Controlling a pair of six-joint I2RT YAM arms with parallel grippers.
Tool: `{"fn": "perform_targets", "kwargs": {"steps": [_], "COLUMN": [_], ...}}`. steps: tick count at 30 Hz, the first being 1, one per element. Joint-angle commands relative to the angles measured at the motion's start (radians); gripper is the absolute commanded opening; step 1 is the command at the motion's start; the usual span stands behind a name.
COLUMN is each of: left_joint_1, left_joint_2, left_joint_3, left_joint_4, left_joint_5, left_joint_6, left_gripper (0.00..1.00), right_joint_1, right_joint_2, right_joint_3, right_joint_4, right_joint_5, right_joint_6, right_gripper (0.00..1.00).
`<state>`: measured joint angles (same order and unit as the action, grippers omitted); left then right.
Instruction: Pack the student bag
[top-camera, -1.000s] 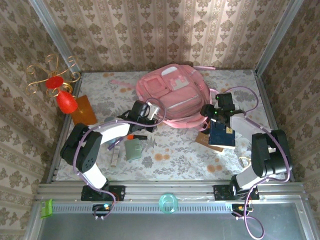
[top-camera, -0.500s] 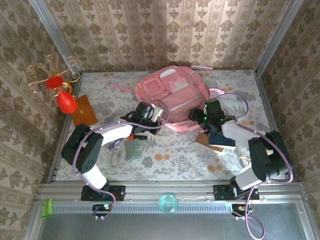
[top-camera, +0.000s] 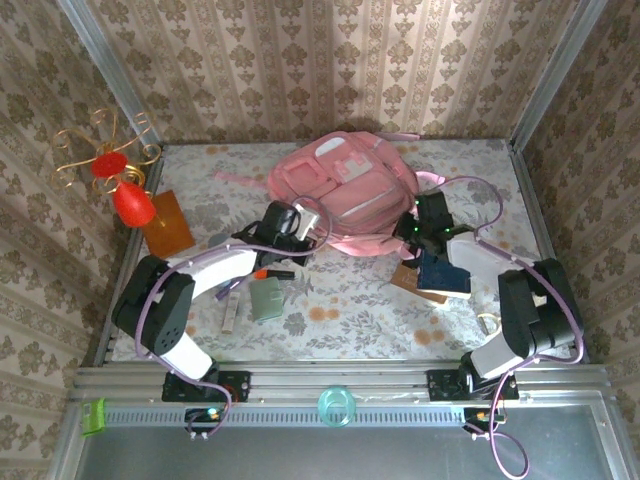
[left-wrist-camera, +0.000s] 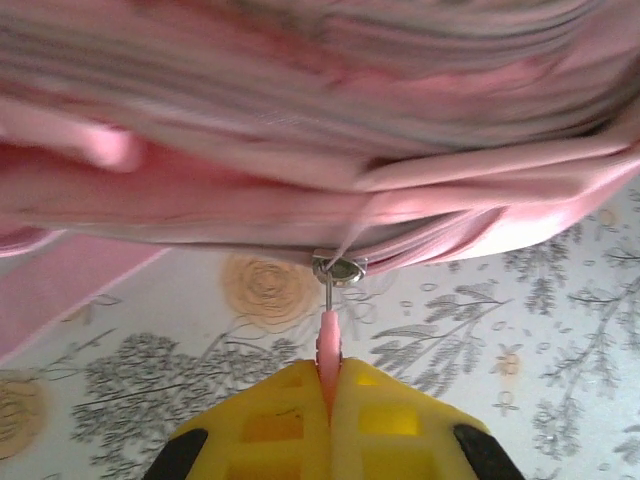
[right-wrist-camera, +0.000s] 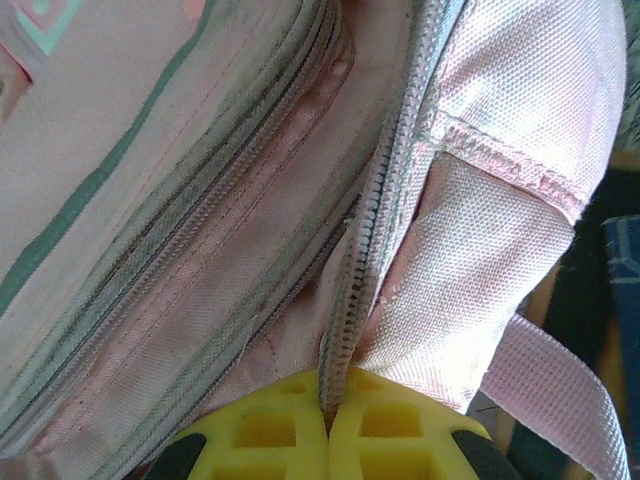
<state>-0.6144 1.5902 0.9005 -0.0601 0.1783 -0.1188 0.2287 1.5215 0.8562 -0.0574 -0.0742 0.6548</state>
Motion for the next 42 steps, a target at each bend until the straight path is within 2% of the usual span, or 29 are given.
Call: {"fn": "perform_targets", "kwargs": {"steps": [1, 9, 10, 13, 20, 24, 25, 27, 30, 33, 36, 39, 42], "left_joint_1": [0.062, 0.151, 0.190, 0.232, 0.262, 0.258, 0.252, 0.237, 0.210, 0.149, 0.042, -0.047, -0.097], "left_joint_2": [0.010, 0.058, 0.071, 0.105, 0.142, 0.064, 0.026, -0.048, -0.157, -0.203, -0.147, -0.054, 0.028], "left_joint_3": [0.001, 0.043, 0.049, 0.070, 0.129, 0.084, 0.059, 0.019, -0.024, -0.029, 0.035, 0.124, 0.184], "left_joint_4": [-0.014, -0.017, -0.020, -0.020, -0.051, -0.020, -0.007, -0.005, 0.004, 0.049, 0.003, -0.069, -0.103], "left_joint_5": [-0.065, -0.068, -0.073, -0.062, -0.065, 0.042, 0.052, 0.039, 0.019, 0.111, 0.203, 0.207, 0.227], "left_joint_6": [0.030, 0.057, 0.063, 0.067, 0.072, 0.028, 0.015, 0.010, 0.008, 0.054, 0.178, 0.280, 0.355], "left_gripper": [0.00, 0.00, 0.00, 0.00, 0.00, 0.37, 0.45, 0.53, 0.59, 0.64, 0.65, 0.65, 0.65], "right_joint_1": [-0.061, -0.107, -0.107, -0.107, -0.091, -0.033, -0.011, 0.032, 0.108, 0.160, 0.177, 0.176, 0.169], "right_joint_2": [-0.043, -0.016, -0.017, -0.019, -0.025, -0.062, -0.071, -0.081, -0.070, -0.043, -0.046, -0.078, -0.094], "right_joint_3": [0.052, 0.096, 0.096, 0.090, 0.052, -0.039, -0.068, -0.101, -0.104, -0.066, -0.051, -0.065, -0.061], "right_joint_4": [-0.074, -0.101, -0.096, -0.081, -0.009, 0.149, 0.205, 0.271, 0.331, 0.309, 0.251, 0.204, 0.151], "right_joint_5": [-0.022, -0.128, -0.136, -0.158, -0.203, -0.177, -0.167, -0.132, -0.110, -0.139, -0.131, -0.089, -0.055], "right_joint_6": [-0.117, -0.150, -0.147, -0.132, -0.061, 0.059, 0.092, 0.135, 0.140, 0.118, 0.085, 0.037, 0.022], "right_gripper": [0.00, 0.00, 0.00, 0.00, 0.00, 0.00, 0.00, 0.11, 0.22, 0.30, 0.33, 0.35, 0.34]}}
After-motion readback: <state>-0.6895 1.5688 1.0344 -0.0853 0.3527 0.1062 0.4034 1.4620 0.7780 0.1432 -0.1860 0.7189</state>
